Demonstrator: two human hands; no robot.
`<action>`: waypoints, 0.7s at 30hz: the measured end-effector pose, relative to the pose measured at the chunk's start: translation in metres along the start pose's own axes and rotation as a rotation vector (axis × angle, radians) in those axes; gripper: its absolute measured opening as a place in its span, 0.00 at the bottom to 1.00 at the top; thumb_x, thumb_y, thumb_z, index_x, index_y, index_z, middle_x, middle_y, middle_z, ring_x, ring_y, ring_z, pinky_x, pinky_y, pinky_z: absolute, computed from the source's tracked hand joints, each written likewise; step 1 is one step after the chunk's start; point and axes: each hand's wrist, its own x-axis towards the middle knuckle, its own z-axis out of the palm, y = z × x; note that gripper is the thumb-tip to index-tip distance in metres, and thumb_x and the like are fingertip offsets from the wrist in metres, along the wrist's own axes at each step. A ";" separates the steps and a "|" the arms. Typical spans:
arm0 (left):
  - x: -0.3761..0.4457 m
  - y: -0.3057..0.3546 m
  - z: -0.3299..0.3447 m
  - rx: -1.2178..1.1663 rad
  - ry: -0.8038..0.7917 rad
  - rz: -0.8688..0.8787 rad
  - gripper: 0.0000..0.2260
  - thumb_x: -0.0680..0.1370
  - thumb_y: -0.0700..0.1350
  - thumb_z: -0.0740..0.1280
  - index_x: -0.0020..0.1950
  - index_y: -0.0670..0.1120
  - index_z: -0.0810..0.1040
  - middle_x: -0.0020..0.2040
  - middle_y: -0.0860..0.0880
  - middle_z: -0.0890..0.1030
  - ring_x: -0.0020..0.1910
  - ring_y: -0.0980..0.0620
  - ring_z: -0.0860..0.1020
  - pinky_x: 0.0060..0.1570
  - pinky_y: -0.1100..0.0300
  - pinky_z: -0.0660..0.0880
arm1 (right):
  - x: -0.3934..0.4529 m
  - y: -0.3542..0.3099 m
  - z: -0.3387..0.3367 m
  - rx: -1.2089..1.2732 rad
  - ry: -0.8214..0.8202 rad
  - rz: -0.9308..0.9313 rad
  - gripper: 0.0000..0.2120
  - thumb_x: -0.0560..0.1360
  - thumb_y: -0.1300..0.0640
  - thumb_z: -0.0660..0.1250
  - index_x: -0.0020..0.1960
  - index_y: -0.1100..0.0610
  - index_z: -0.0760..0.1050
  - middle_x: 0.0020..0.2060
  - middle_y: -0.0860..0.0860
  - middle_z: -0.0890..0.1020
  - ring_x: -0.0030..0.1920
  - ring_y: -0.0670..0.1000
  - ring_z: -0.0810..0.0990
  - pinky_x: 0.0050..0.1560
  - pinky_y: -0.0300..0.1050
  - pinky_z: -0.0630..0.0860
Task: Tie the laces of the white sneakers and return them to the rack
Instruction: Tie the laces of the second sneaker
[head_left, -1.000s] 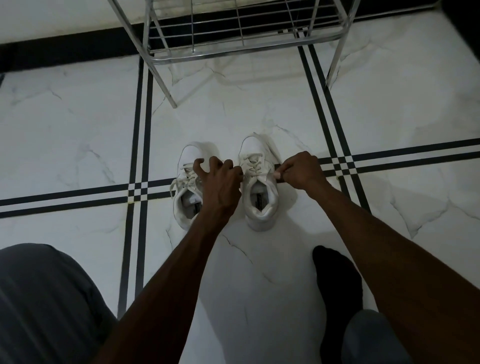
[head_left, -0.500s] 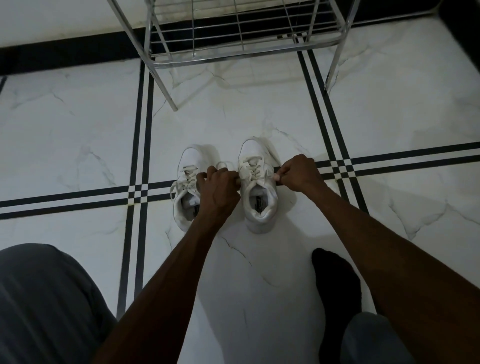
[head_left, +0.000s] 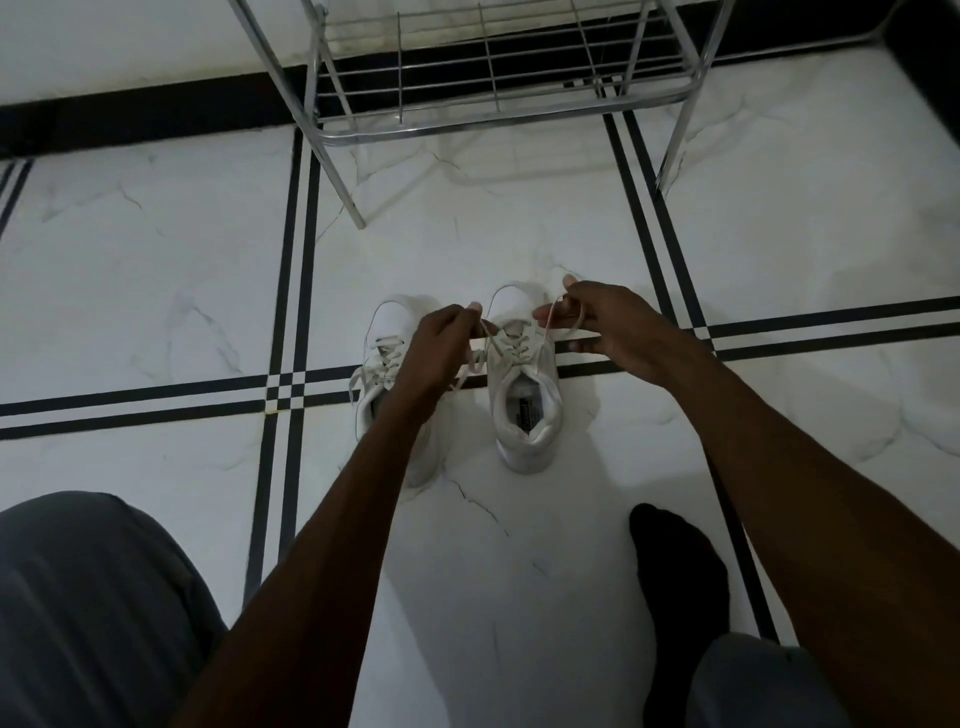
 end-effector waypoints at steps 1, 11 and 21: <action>0.001 0.001 0.000 -0.064 -0.027 -0.019 0.18 0.86 0.51 0.59 0.48 0.40 0.81 0.50 0.48 0.88 0.53 0.54 0.85 0.57 0.46 0.80 | 0.002 0.000 0.002 0.054 -0.010 -0.009 0.14 0.83 0.45 0.58 0.49 0.54 0.75 0.57 0.53 0.87 0.61 0.53 0.84 0.56 0.52 0.74; 0.008 -0.011 0.016 -0.075 -0.068 0.114 0.14 0.87 0.51 0.56 0.56 0.43 0.76 0.43 0.45 0.76 0.43 0.51 0.75 0.43 0.58 0.74 | 0.008 0.015 0.023 -0.098 0.074 -0.142 0.15 0.83 0.58 0.61 0.69 0.50 0.77 0.47 0.50 0.85 0.47 0.50 0.82 0.43 0.44 0.74; 0.012 -0.014 0.016 0.069 -0.105 0.176 0.15 0.86 0.42 0.57 0.70 0.53 0.74 0.42 0.52 0.75 0.41 0.53 0.74 0.47 0.52 0.77 | 0.017 0.018 0.033 -0.075 0.243 -0.037 0.13 0.78 0.59 0.70 0.61 0.57 0.74 0.47 0.55 0.88 0.49 0.54 0.87 0.44 0.50 0.79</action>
